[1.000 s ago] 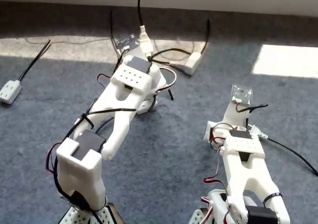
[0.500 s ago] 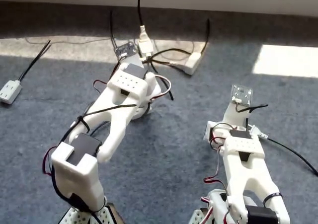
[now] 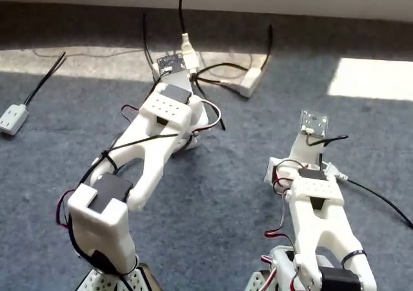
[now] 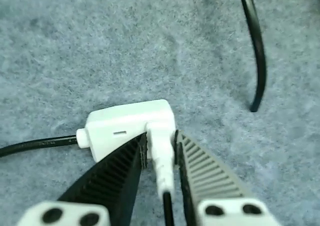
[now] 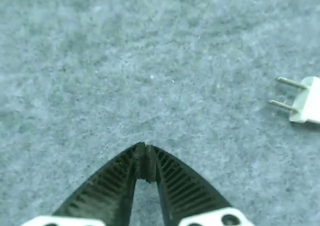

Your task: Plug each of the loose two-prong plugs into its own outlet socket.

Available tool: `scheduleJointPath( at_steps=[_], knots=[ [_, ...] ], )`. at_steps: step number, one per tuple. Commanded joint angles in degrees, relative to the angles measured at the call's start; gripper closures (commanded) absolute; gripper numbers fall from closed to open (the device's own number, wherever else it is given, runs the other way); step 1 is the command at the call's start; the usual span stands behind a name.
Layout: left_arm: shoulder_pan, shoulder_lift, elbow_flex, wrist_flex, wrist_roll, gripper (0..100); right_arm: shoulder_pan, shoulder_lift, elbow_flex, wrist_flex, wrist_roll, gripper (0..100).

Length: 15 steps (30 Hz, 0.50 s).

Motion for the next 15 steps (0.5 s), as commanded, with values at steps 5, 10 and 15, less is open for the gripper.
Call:
scheduleJointPath(
  at_steps=[5,10,15],
  knots=[
    [-0.7,-0.9,-10.5,7.9,-12.1,80,-0.6,-1.4,-0.3,-1.0,-0.3,98.9],
    [-0.6,-0.9,-19.6,12.5,-21.8,80,-0.6,-1.4,-0.3,-1.1,-0.3,98.9],
    [-0.8,-0.8,-30.9,18.3,-41.6,80,-0.6,-1.4,0.0,-2.9,-0.3,98.9]
  ],
)
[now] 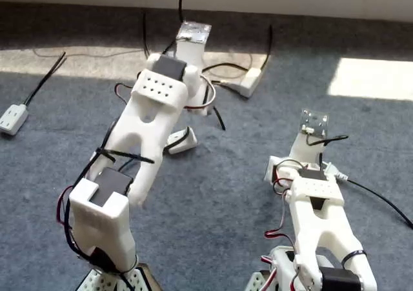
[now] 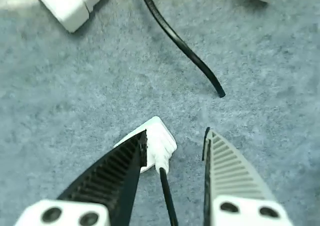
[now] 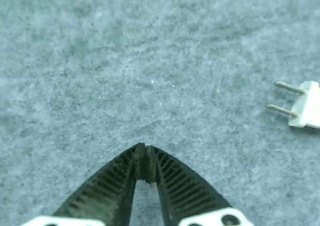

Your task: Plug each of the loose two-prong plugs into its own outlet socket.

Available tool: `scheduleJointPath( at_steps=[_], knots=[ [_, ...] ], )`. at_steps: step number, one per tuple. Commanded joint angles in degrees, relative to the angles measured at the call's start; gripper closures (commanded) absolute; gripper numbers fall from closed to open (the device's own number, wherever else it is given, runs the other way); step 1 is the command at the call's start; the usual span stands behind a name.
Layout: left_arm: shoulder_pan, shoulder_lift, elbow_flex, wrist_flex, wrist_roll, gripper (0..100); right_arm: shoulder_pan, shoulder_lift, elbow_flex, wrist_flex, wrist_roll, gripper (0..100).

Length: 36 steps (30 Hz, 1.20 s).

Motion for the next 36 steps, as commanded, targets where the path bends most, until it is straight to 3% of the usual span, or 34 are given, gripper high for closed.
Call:
scheduleJointPath(
  at_steps=[1,9,17,21,26,36],
  knots=[
    [-0.5,-0.9,-8.7,4.0,-17.0,80,-0.5,-1.4,-0.3,-1.3,-0.3,98.9],
    [-0.7,-0.3,-12.0,14.6,-51.0,80,-0.5,-1.4,-0.3,-1.3,-0.3,98.9],
    [-3.6,-0.3,-6.2,16.0,-62.7,80,-0.5,-1.4,-0.3,-1.2,-0.3,98.9],
    [-5.2,-0.2,0.7,8.5,-63.3,80,-0.5,-1.4,-0.3,-1.2,-0.3,98.9],
    [-6.3,-0.2,11.8,-3.5,-58.0,80,-0.5,-1.4,-0.3,-1.2,-0.3,98.9],
    [-5.8,-0.2,25.5,-16.0,-57.8,80,-0.5,-1.4,-0.3,-1.2,-0.3,98.9]
  ],
)
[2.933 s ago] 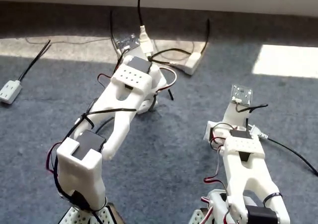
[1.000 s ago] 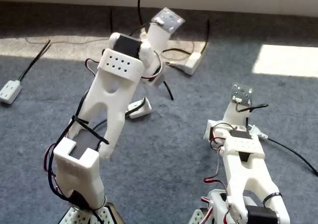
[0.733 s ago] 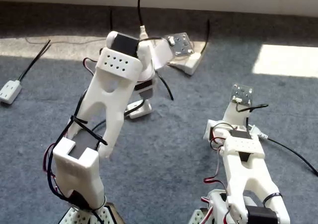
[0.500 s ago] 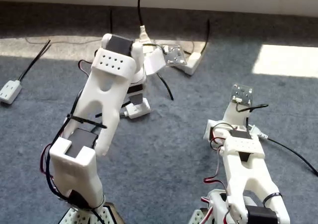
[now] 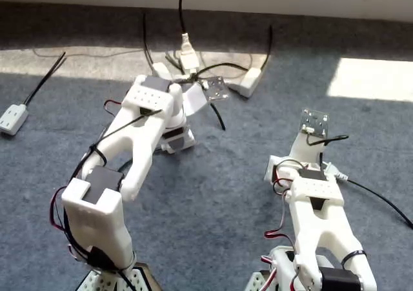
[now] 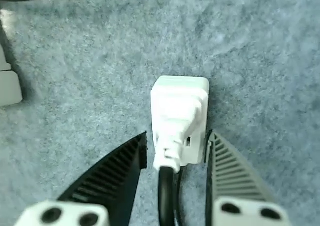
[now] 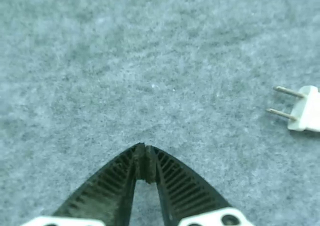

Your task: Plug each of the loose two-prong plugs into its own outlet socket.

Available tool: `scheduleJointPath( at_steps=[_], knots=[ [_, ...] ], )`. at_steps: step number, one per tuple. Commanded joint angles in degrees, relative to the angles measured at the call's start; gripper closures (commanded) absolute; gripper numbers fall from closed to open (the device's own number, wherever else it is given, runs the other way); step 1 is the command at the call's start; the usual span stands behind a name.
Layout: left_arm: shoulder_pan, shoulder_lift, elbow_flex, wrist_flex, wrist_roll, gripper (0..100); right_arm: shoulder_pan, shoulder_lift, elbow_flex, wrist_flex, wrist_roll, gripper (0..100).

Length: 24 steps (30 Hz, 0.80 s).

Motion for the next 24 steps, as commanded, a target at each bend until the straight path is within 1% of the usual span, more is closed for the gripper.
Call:
scheduleJointPath(
  at_steps=[1,6,12,14,18,21,24],
  knots=[
    [-0.3,-0.2,3.7,-4.7,0.4,80,-0.5,-1.4,-0.3,-0.9,-0.3,98.9],
    [-0.2,-0.2,8.9,-11.6,0.4,80,-0.5,-1.4,-0.3,-0.9,-0.3,98.9],
    [1.8,-0.2,9.3,-12.2,0.4,81,-0.5,-1.4,-0.3,-0.9,-0.3,98.9],
    [2.6,-0.2,9.3,-12.2,0.4,86,-0.5,-1.4,-0.3,-0.9,-0.3,98.9],
    [3.4,-0.2,8.6,-12.9,0.4,100,-0.5,-1.4,-0.3,-0.9,-0.3,98.9],
    [3.0,-0.3,5.7,-13.7,0.5,98,-0.5,-1.4,-0.3,-0.9,-0.3,98.9],
    [2.5,-0.4,0.2,-13.7,0.9,98,-0.5,-1.4,-0.3,-1.0,-0.3,98.9]
  ],
)
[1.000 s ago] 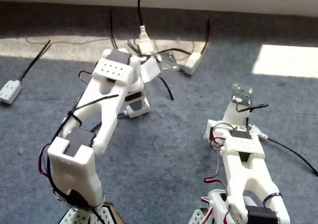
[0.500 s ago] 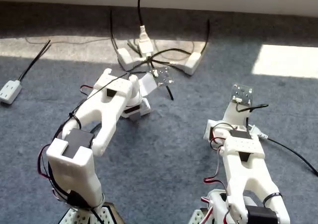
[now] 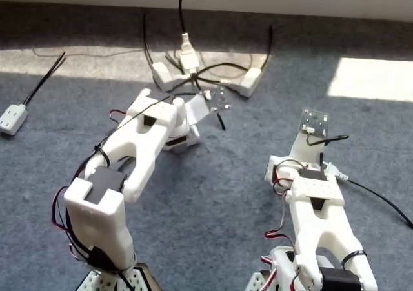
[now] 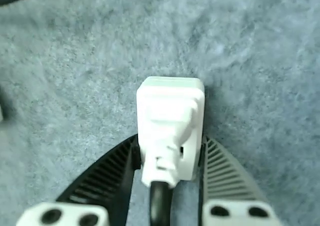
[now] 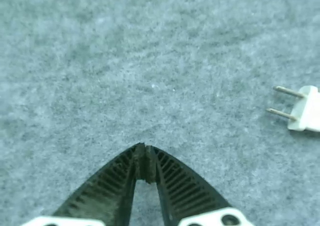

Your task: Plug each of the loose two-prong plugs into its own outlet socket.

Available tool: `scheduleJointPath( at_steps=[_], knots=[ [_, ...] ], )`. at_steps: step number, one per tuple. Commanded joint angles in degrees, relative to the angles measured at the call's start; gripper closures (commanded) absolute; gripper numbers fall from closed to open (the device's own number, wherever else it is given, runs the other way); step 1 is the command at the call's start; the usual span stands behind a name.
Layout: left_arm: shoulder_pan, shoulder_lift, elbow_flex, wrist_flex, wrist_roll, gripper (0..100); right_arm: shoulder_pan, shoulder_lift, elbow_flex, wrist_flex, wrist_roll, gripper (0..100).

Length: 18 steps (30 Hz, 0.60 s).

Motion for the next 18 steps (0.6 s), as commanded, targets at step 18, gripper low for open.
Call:
scheduleJointPath(
  at_steps=[18],
  knots=[
    [-4.9,27.6,-55.7,-11.4,11.8,98,-0.5,-1.4,-0.3,-1.2,-0.3,98.9]
  ],
)
